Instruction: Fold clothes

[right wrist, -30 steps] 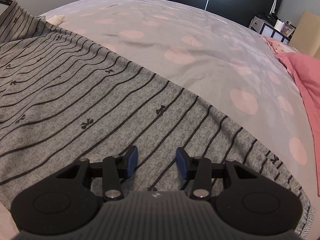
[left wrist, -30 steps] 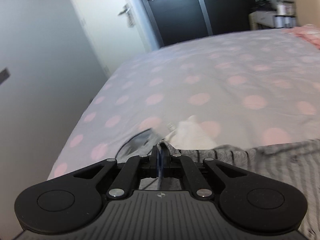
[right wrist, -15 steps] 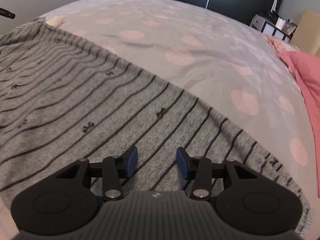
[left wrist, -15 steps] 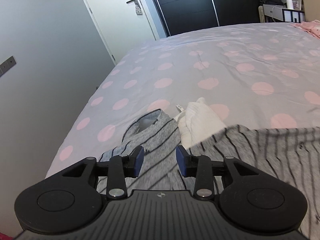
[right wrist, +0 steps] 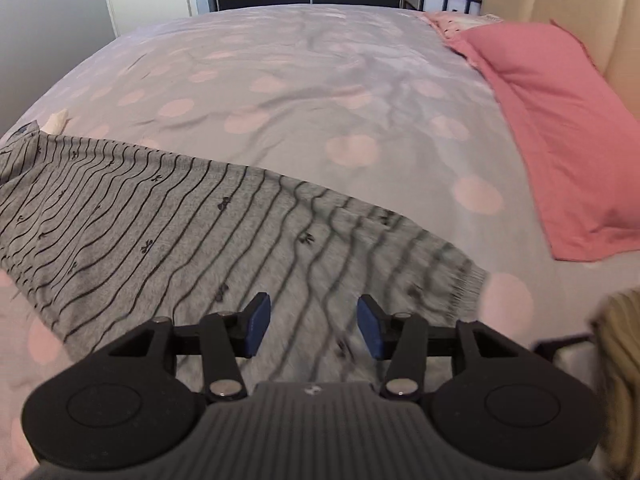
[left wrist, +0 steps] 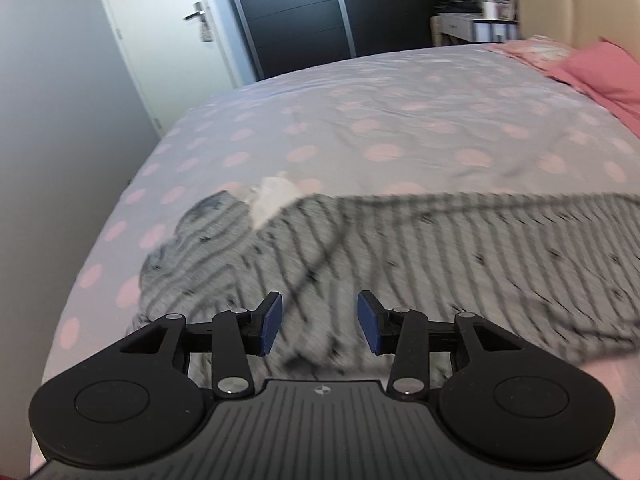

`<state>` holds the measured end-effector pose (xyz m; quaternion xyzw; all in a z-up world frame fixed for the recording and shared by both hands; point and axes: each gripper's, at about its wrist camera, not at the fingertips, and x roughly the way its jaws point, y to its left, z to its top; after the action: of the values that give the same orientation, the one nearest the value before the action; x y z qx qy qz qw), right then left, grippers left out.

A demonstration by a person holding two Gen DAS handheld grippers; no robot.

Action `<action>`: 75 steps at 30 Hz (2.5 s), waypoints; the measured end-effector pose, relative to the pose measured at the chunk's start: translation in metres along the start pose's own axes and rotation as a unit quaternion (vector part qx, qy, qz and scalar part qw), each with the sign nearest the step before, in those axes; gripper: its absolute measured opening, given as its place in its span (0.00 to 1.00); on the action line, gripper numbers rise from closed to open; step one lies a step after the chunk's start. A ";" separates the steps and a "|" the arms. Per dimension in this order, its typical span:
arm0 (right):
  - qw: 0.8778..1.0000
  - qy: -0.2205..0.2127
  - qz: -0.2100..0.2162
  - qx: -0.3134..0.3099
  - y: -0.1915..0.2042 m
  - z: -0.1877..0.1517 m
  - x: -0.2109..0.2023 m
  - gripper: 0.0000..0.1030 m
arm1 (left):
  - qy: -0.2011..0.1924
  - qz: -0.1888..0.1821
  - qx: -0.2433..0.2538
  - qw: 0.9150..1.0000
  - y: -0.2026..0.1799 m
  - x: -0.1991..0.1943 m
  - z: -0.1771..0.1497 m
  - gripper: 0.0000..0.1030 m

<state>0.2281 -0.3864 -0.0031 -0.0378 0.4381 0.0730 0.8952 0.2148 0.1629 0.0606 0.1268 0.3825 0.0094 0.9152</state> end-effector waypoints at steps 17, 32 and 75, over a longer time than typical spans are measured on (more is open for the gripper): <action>0.901 0.017 -0.091 -0.425 0.061 -0.124 0.032 0.62 | 0.001 0.051 0.064 0.997 -0.010 -0.026 -0.051 0.41; 0.807 -0.003 -0.203 -0.554 0.071 -0.116 0.074 0.11 | 0.005 0.036 0.154 0.987 -0.011 0.001 -0.075 0.42; 0.885 0.028 -0.315 -0.340 -0.018 -0.050 0.077 0.10 | 0.007 0.117 0.282 0.952 0.000 0.082 -0.077 0.04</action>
<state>0.2391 -0.4031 -0.0943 -0.4783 0.3763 -0.0695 0.7904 0.2186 0.1894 -0.0486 0.4232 0.3585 0.0087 0.8320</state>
